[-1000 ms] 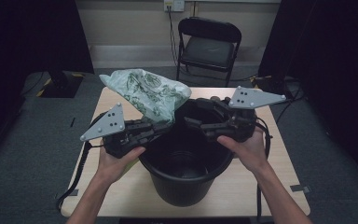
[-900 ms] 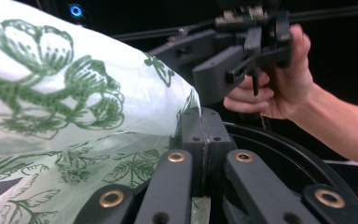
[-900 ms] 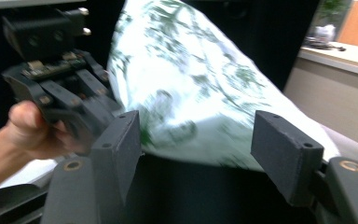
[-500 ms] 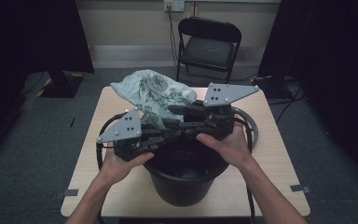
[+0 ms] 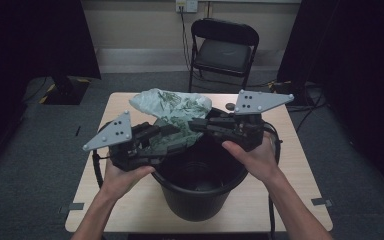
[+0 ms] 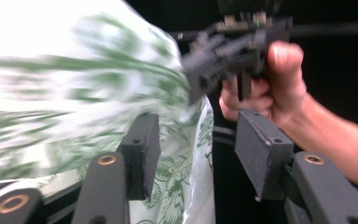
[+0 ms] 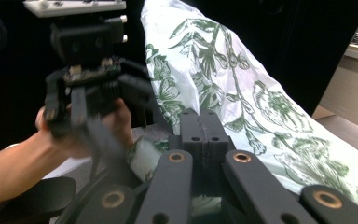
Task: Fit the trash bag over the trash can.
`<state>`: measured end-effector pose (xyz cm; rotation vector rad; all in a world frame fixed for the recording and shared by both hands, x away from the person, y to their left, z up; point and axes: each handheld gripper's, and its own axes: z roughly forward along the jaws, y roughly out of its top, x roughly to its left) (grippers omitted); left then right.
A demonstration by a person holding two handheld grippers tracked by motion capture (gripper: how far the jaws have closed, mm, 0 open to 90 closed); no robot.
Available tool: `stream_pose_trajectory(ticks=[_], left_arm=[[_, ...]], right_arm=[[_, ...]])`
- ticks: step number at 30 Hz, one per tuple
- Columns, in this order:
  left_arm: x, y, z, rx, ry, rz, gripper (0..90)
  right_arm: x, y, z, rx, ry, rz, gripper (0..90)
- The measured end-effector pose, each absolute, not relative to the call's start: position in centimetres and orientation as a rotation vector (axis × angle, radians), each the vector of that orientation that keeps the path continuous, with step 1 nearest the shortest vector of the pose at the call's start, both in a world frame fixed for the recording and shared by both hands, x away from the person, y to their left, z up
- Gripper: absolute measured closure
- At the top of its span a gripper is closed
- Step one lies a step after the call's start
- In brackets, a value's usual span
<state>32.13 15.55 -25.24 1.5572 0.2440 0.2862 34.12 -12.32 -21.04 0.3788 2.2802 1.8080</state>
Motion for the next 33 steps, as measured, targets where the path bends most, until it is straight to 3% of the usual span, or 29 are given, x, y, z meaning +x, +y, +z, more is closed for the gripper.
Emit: stream_pose_trajectory(ticks=[6, 11, 13, 16, 19, 22, 25, 31, 32, 33], left_arm=[[32.7, 16.1, -23.9, 1.462, 0.299, 0.302, 39.1], [33.0, 15.0, -23.1, 1.446, 0.285, 0.303, 38.0], [33.0, 14.4, -23.1, 1.484, 0.276, 0.313, 45.0], [33.1, 13.7, -23.5, 1.537, 0.266, 0.307, 75.2], [33.2, 13.6, -23.8, 1.579, 0.249, 0.299, 88.2], [33.2, 13.4, -24.0, 1.605, 0.229, 0.285, 90.0], [32.9, 12.9, -24.2, 1.657, 0.200, 0.285, 90.0], [32.6, 12.4, -24.2, 1.711, 0.129, 0.276, 90.0], [32.6, 12.3, -24.2, 1.727, 0.112, 0.269, 90.0], [32.5, 12.3, -24.1, 1.735, 0.104, 0.269, 90.0]], right_arm=[[32.8, -13.8, -21.5, 0.361, 2.308, 1.745, 90.0], [32.0, -14.7, -22.7, 0.343, 2.338, 1.730, 90.0], [31.9, -14.8, -23.2, 0.338, 2.350, 1.732, 90.0], [31.8, -14.9, -23.8, 0.323, 2.367, 1.730, 90.0], [31.8, -15.2, -24.2, 0.335, 2.355, 1.736, 75.1], [32.0, -15.6, -24.0, 0.360, 2.321, 1.755, 55.1], [32.4, -15.4, -23.1, 0.372, 2.295, 1.768, 46.4], [32.8, -14.0, -21.3, 0.336, 2.267, 1.813, 42.7], [32.8, -13.9, -21.2, 0.333, 2.265, 1.824, 45.4], [32.9, -13.7, -21.1, 0.321, 2.265, 1.831, 57.1]])
